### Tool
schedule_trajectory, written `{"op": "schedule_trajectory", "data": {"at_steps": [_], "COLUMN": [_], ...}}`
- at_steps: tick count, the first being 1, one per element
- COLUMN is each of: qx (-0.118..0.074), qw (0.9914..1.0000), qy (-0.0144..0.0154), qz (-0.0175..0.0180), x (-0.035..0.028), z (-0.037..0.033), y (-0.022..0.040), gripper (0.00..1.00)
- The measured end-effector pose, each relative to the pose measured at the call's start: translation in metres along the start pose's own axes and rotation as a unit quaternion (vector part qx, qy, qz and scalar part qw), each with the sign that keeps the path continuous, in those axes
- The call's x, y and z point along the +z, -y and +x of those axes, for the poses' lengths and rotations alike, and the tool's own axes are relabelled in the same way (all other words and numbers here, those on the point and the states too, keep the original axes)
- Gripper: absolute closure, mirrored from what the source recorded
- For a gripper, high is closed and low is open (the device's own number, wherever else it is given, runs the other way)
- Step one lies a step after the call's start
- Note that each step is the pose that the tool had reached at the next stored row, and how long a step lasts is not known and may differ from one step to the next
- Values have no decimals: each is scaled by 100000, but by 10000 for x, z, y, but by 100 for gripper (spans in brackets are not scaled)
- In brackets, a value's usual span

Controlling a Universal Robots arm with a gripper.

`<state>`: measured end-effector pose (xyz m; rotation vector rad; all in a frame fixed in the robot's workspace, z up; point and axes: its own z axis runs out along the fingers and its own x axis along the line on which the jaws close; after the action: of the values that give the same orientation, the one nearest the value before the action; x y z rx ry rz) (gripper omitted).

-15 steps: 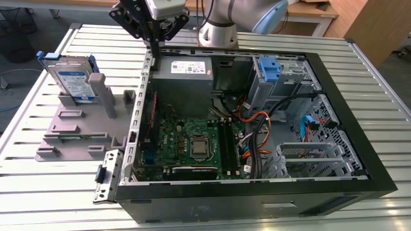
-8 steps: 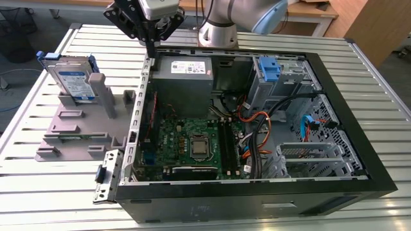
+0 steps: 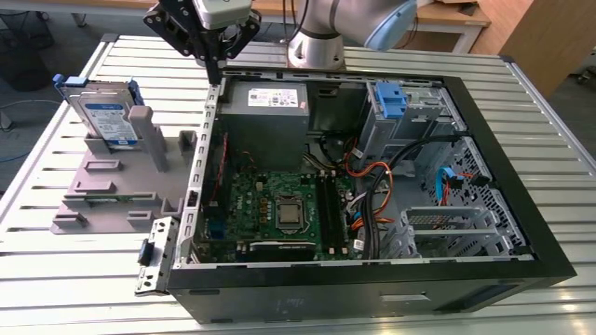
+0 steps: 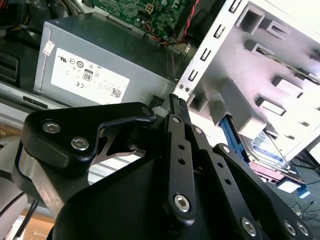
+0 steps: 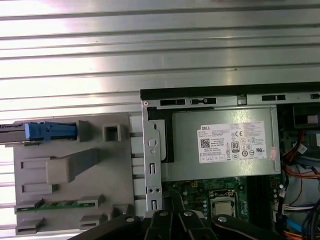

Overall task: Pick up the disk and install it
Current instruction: 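Reach for the disk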

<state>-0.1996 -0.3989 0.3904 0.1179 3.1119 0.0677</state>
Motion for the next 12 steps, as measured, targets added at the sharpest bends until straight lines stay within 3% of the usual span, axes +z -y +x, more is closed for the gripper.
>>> {"op": "schedule_trajectory", "data": {"at_steps": [12], "qx": [-3], "qw": [100000], "qy": [0], "qz": [-1], "x": [5], "z": [138], "y": [11], "gripper": [89]}}
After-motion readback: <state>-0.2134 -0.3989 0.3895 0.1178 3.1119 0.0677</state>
